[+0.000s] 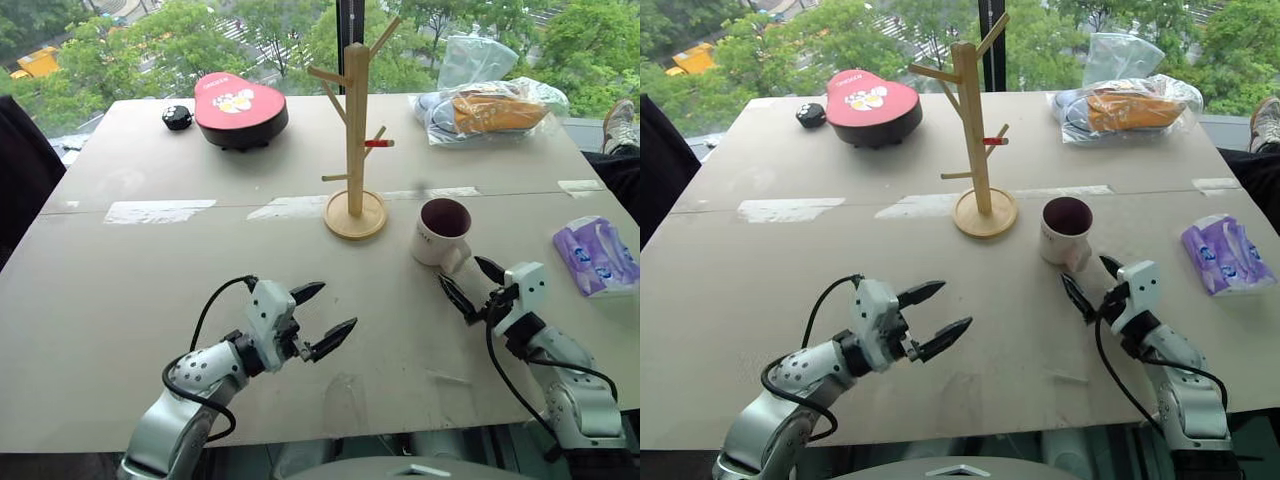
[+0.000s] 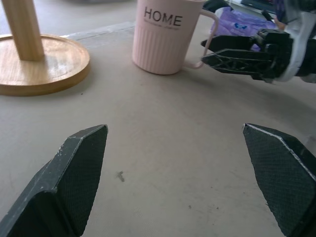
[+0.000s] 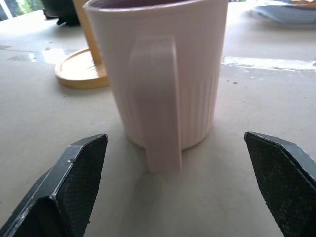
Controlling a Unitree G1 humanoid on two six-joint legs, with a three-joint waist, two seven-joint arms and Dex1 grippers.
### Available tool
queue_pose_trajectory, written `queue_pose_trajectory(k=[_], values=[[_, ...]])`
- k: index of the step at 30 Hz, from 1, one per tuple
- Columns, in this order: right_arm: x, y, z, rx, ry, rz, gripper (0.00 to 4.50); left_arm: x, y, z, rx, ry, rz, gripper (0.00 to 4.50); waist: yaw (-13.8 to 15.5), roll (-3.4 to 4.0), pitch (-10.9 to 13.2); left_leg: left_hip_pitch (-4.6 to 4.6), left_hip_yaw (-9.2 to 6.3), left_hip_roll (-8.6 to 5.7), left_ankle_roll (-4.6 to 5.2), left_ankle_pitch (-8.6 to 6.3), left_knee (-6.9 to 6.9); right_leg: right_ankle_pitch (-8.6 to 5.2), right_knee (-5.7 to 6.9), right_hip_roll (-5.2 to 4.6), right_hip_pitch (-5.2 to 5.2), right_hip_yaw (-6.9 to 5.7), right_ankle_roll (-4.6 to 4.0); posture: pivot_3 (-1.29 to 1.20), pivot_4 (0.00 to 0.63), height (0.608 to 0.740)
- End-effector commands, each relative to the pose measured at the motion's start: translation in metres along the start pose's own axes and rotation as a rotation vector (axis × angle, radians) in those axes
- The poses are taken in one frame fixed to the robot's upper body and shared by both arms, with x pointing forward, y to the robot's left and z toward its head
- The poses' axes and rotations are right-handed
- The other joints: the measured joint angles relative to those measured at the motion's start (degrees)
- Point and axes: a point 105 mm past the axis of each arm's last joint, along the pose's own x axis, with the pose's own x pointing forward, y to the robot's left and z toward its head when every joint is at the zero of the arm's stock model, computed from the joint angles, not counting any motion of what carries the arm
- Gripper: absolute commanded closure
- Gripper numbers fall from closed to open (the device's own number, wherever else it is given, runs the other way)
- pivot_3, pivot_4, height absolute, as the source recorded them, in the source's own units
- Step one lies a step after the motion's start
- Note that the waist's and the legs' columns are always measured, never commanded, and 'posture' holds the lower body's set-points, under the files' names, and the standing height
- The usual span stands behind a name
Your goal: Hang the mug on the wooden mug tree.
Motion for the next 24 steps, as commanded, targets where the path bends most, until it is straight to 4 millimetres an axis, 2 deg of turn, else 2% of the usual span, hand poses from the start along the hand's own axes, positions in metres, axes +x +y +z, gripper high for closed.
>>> queue_pose_trajectory(k=[1,4,10,17,24], values=[[0.000,-0.013,0.008,-0.041,-0.019,-0.090,0.00,-0.002,-0.012,0.033,0.032,-0.085,-0.106,0.03,-0.03,0.03,0.00,0.00,0.01,0.00,0.00,0.00,0.00,0.00,-0.01,0.00,-0.01,0.01,0.00,0.00,0.150,0.740],[0.000,-0.021,0.005,-0.069,-0.002,-0.141,0.00,-0.002,-0.012,0.045,0.056,-0.091,-0.138,0.03,-0.03,0.04,0.01,-0.02,0.03,-0.02,0.00,0.00,-0.02,0.00,-0.04,0.00,-0.03,0.03,0.00,0.00,0.150,0.740],[0.005,-0.036,0.002,-0.121,0.013,-0.235,0.00,0.004,-0.008,0.054,0.090,-0.086,-0.155,0.03,-0.13,0.04,0.01,-0.01,0.10,-0.01,0.00,0.00,-0.05,0.00,-0.02,0.23,-0.04,0.10,0.00,0.00,0.150,0.740],[0.021,-0.034,0.009,-0.067,-0.050,-0.251,0.00,0.006,-0.010,0.056,0.088,-0.087,-0.165,0.03,-0.55,0.04,0.01,-0.01,0.15,0.02,-0.01,0.01,-0.07,0.00,0.02,0.28,-0.11,0.16,-0.01,0.00,0.150,0.740],[0.028,-0.024,0.017,-0.060,-0.090,-0.116,0.00,0.006,-0.009,0.056,0.086,-0.084,-0.154,0.03,-0.93,0.04,0.01,-0.02,0.14,0.01,-0.01,0.01,-0.08,0.00,0.00,0.26,-0.11,0.16,-0.01,0.00,0.150,0.740]])
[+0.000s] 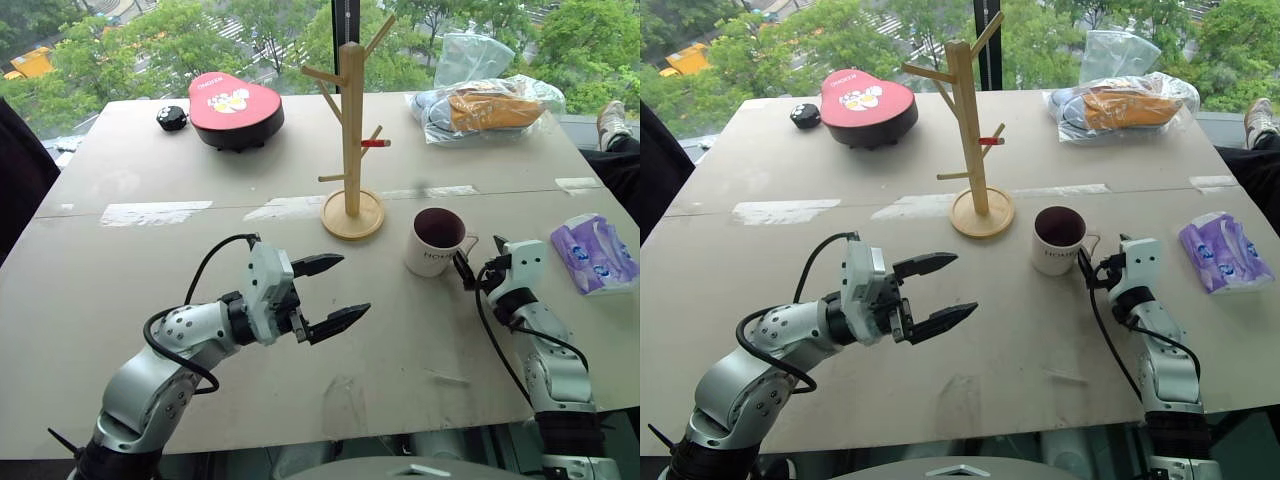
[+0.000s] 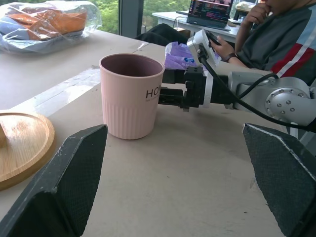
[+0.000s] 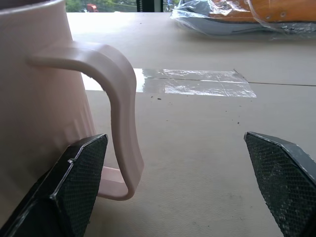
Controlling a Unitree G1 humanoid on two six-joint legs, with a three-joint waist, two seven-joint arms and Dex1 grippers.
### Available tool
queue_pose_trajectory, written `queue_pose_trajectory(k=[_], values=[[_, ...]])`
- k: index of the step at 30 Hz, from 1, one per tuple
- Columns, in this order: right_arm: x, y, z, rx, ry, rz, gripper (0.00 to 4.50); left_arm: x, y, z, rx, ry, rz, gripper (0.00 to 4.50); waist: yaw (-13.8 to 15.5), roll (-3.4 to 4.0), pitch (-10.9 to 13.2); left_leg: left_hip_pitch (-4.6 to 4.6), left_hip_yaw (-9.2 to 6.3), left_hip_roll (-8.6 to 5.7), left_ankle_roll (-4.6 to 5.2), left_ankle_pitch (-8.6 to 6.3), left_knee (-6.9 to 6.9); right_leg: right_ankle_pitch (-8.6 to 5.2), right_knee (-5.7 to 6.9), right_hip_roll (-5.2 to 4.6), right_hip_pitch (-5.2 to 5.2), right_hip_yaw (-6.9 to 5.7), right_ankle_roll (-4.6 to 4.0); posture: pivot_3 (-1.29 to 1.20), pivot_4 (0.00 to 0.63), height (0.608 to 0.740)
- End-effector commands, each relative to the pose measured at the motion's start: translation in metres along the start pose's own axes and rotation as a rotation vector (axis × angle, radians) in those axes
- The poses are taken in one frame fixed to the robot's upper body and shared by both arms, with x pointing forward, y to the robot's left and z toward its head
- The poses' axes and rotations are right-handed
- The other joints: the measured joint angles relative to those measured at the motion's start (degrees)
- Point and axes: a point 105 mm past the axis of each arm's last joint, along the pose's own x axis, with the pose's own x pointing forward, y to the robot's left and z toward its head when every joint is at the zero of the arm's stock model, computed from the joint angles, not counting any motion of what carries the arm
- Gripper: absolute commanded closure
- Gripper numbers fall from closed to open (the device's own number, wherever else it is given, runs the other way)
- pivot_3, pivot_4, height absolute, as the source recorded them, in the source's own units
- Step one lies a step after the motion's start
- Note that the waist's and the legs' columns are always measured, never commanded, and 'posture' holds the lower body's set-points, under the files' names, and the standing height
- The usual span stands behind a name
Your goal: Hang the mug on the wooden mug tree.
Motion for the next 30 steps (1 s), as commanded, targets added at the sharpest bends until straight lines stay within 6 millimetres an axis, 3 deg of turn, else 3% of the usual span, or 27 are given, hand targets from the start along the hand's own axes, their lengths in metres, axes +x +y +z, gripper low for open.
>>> queue_pose_trajectory(k=[1,5,9,12,17,20,24,30], values=[[0.002,0.001,0.014,-0.018,-0.053,0.071,0.00,0.001,-0.005,0.010,0.031,-0.031,-0.015,0.03,-0.26,0.00,0.00,0.00,0.00,0.00,0.00,0.00,0.00,0.00,0.00,0.00,0.00,0.00,0.00,0.00,0.150,0.740],[0.006,0.004,0.010,-0.010,-0.027,0.122,1.07,0.001,-0.003,0.012,0.039,-0.035,0.001,0.00,-0.60,0.00,0.00,0.01,0.00,0.01,0.00,0.00,0.01,0.00,0.02,-0.01,0.00,0.01,0.00,0.00,0.150,0.740],[0.009,0.003,0.008,-0.011,-0.023,0.128,2.79,0.001,-0.004,0.012,0.039,-0.036,0.008,0.00,-0.61,0.00,0.00,0.00,0.00,0.02,0.00,0.00,0.00,0.00,0.01,-0.04,0.00,0.01,0.00,0.00,0.150,0.740],[0.010,0.003,0.008,-0.013,-0.022,0.133,4.33,0.000,-0.004,0.012,0.039,-0.036,0.017,0.00,-0.57,0.00,0.00,0.00,0.01,0.00,0.00,0.00,0.00,0.00,0.01,-0.05,0.00,0.02,0.00,0.00,0.150,0.740],[0.014,0.001,0.019,-0.037,-0.047,0.164,4.47,-0.001,0.000,0.013,0.038,-0.067,0.061,0.00,-0.57,0.00,0.00,0.00,0.01,0.01,0.00,0.00,0.01,0.00,0.01,-0.05,0.00,0.02,0.00,0.00,0.150,0.740],[0.016,0.004,0.039,-0.184,-0.015,0.320,4.47,-0.002,-0.002,0.022,-0.016,-0.213,0.076,0.00,-0.59,-0.02,-0.01,0.00,0.06,0.00,0.00,0.00,0.01,0.01,0.00,-0.05,-0.01,0.06,0.00,0.00,0.150,0.740],[0.027,0.008,0.084,-0.377,0.020,0.506,4.47,-0.006,0.002,0.029,-0.047,-0.390,0.174,0.00,-0.79,0.23,0.16,-0.04,0.12,-0.04,0.02,-0.01,0.06,0.02,-0.05,-0.29,-0.01,0.09,0.01,0.00,0.150,0.740],[0.045,0.029,0.144,-0.560,-0.002,0.693,4.47,-0.004,0.010,0.041,-0.012,-0.530,0.280,0.00,-0.43,0.01,0.08,-0.04,-0.03,0.15,-0.01,0.01,0.02,0.11,-0.11,-0.08,0.00,-0.05,-0.13,0.00,0.150,0.740]])
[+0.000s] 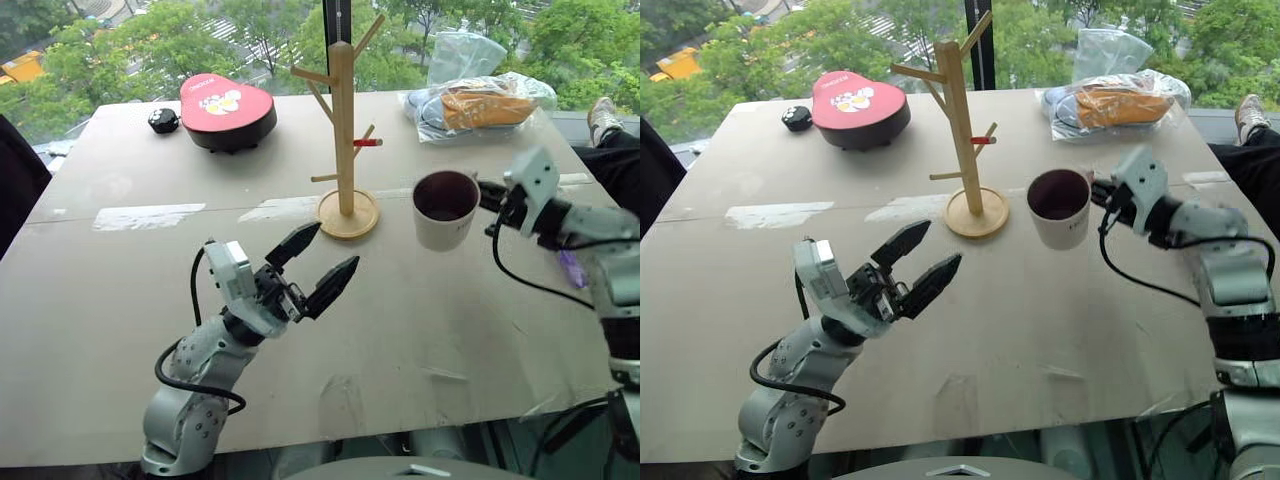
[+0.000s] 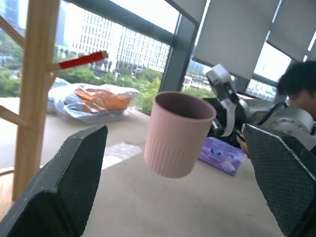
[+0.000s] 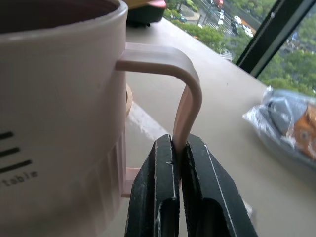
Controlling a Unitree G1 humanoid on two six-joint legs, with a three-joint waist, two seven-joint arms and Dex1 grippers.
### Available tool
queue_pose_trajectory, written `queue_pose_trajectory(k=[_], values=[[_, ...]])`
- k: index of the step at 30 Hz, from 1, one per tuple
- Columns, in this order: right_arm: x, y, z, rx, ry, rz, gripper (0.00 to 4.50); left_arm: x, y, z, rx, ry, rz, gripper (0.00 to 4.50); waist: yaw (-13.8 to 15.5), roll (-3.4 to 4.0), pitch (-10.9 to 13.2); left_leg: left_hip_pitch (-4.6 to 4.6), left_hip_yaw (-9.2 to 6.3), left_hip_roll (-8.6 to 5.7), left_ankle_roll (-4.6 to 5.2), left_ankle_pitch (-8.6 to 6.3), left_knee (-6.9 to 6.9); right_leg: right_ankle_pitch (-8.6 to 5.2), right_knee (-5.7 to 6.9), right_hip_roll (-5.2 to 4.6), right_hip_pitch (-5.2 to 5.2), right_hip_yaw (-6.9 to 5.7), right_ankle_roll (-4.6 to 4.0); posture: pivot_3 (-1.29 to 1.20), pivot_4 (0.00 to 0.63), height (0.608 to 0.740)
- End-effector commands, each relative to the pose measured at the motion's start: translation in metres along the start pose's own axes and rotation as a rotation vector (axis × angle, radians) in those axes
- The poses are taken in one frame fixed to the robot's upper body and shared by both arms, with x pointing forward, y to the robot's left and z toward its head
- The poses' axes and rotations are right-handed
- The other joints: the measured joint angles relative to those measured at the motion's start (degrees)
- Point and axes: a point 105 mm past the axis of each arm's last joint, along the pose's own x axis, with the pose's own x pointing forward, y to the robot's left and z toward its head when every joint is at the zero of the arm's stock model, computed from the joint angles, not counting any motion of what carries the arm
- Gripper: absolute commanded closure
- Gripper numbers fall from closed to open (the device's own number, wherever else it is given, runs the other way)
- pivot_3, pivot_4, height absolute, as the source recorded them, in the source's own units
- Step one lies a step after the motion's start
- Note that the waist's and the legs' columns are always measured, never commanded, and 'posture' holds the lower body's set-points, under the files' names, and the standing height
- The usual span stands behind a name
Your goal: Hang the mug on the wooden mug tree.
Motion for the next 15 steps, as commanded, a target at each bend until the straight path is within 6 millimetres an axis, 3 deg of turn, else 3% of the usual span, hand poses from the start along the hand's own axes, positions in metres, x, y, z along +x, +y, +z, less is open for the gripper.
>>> queue_pose_trajectory(k=[1,6,15], values=[[0.011,0.002,0.035,-0.135,-0.028,0.138,4.47,0.007,0.000,0.017,0.087,-0.117,0.026,0.00,0.16,-0.04,0.02,-0.03,-0.02,-0.03,0.00,0.00,-0.01,0.00,-0.01,-0.03,0.00,-0.02,0.00,0.00,0.150,0.740],[0.031,-0.001,0.069,-0.358,-0.028,0.260,4.47,0.006,0.011,0.034,0.174,-0.221,0.103,0.00,0.23,-0.08,0.03,-0.15,0.01,-0.14,0.02,-0.01,0.03,0.02,-0.24,-0.19,-0.01,-0.02,0.02,0.00,0.150,0.740],[0.059,-0.002,0.094,-0.505,-0.047,0.331,4.47,0.001,0.017,0.045,0.173,-0.291,0.160,0.00,-0.07,-0.09,0.05,-0.25,-0.11,-0.13,0.01,-0.01,-0.03,0.02,-0.38,-0.22,-0.07,-0.15,0.02,0.00,0.150,0.740]])
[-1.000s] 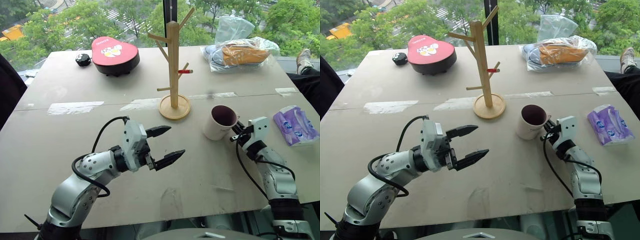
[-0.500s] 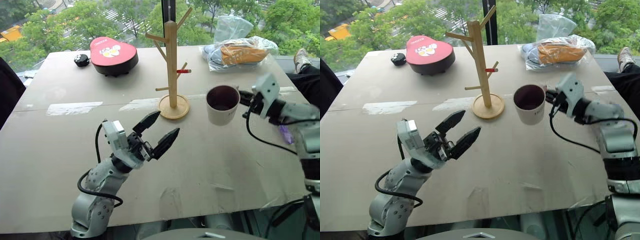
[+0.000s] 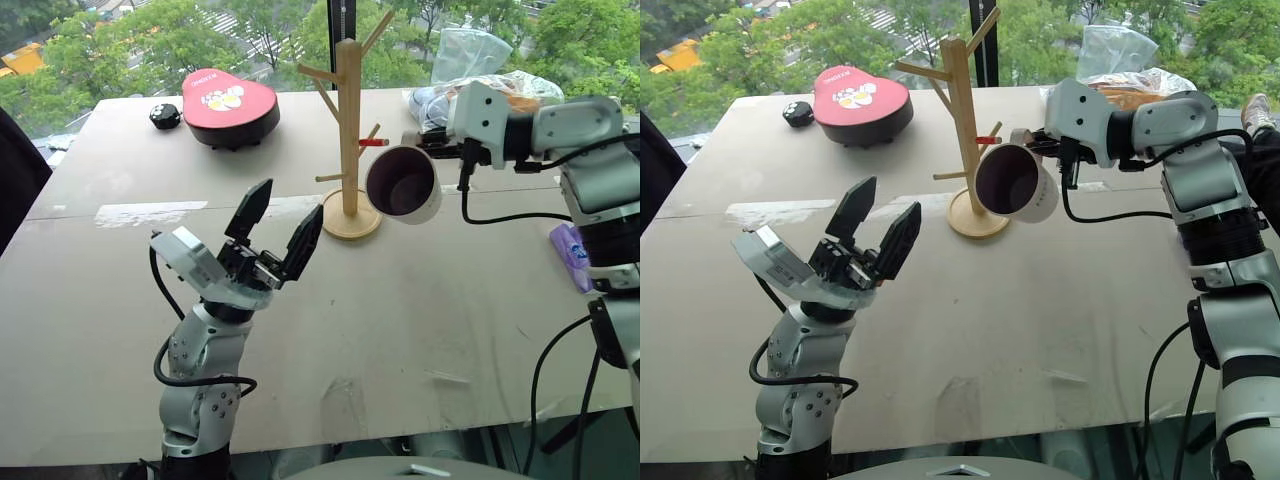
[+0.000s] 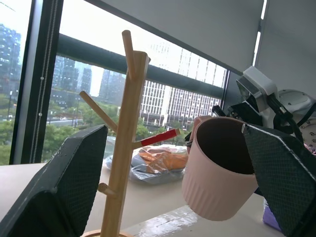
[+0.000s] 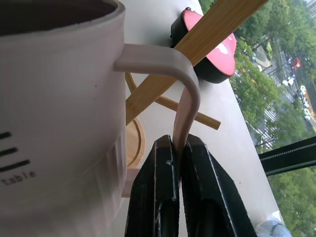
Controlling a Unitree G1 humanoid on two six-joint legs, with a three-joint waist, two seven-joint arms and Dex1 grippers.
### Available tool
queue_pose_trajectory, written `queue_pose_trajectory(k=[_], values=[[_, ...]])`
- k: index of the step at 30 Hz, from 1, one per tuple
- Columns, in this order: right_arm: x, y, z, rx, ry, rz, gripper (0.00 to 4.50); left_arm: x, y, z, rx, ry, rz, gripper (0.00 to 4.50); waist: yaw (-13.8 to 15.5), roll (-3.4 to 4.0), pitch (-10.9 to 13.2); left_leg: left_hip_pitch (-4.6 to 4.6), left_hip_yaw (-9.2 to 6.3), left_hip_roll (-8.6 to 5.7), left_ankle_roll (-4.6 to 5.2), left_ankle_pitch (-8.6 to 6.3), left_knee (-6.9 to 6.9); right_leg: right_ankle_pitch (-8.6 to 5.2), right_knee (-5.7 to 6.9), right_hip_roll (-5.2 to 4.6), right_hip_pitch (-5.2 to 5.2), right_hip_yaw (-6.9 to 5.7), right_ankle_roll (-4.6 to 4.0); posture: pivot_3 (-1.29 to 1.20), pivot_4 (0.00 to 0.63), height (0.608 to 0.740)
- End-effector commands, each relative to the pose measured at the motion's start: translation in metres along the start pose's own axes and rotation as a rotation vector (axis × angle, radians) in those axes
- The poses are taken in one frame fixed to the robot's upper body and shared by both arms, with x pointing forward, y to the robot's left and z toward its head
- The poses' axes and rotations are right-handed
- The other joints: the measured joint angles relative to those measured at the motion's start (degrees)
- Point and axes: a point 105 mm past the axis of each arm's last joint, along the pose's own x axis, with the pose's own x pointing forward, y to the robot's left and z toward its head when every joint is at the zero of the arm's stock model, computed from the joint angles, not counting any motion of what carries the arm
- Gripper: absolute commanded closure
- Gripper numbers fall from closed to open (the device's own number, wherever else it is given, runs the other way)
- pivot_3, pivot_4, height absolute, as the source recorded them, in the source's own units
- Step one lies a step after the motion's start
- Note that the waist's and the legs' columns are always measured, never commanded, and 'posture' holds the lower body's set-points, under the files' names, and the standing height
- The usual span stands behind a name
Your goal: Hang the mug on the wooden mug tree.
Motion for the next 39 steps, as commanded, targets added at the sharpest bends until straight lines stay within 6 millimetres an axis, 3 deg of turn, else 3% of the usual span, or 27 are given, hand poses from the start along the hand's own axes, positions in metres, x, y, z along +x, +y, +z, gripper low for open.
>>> queue_pose_trajectory(k=[1,7,13,18,24,34,39], values=[[0.002,-0.012,0.019,-0.079,-0.025,-0.009,4.47,-0.001,-0.003,0.011,0.007,-0.054,0.005,0.00,-0.02,0.00,0.00,0.00,-0.02,0.00,0.00,0.00,0.00,0.00,0.01,0.01,0.00,-0.01,0.00,0.00,0.150,0.740],[0.012,-0.032,0.031,-0.117,-0.016,-0.070,4.47,-0.001,-0.002,0.013,-0.025,-0.085,0.028,0.00,-0.03,0.01,0.01,0.00,-0.05,0.00,0.00,0.00,0.01,0.00,0.04,0.01,0.00,-0.04,-0.01,0.00,0.150,0.740],[0.021,-0.039,0.035,-0.136,-0.015,-0.085,4.47,0.001,0.000,0.011,-0.032,-0.079,0.018,0.00,-0.07,0.02,0.01,0.00,-0.04,0.00,-0.01,0.00,0.00,0.00,0.04,0.01,-0.02,-0.03,-0.01,0.00,0.150,0.740],[0.023,-0.043,0.034,-0.136,-0.010,-0.103,2.92,-0.001,-0.011,-0.005,-0.083,0.010,-0.042,0.00,-0.16,0.02,0.01,0.00,-0.03,0.00,-0.01,0.00,0.00,0.00,0.06,0.02,-0.04,-0.02,-0.01,0.00,0.150,0.740],[0.019,-0.046,0.027,-0.121,0.012,-0.124,0.12,-0.003,-0.014,-0.013,-0.099,0.065,-0.064,0.00,-0.29,0.03,0.00,0.00,-0.02,0.01,-0.01,0.01,0.00,0.00,0.11,0.05,-0.06,0.00,-0.01,0.00,0.150,0.740],[0.011,-0.055,0.015,0.003,0.027,-0.181,0.05,-0.001,-0.015,-0.018,-0.111,0.095,-0.084,0.00,-0.06,0.03,0.00,0.01,-0.02,0.00,-0.01,0.01,0.04,0.00,0.16,0.04,-0.05,0.01,-0.01,0.00,0.150,0.740],[0.011,-0.053,0.011,-0.054,0.067,-0.153,0.05,0.000,-0.015,-0.018,-0.110,0.096,-0.085,0.00,-0.07,0.03,0.00,0.01,-0.02,0.00,-0.01,0.01,0.08,0.00,0.20,0.04,-0.05,0.01,-0.01,0.00,0.150,0.740]])
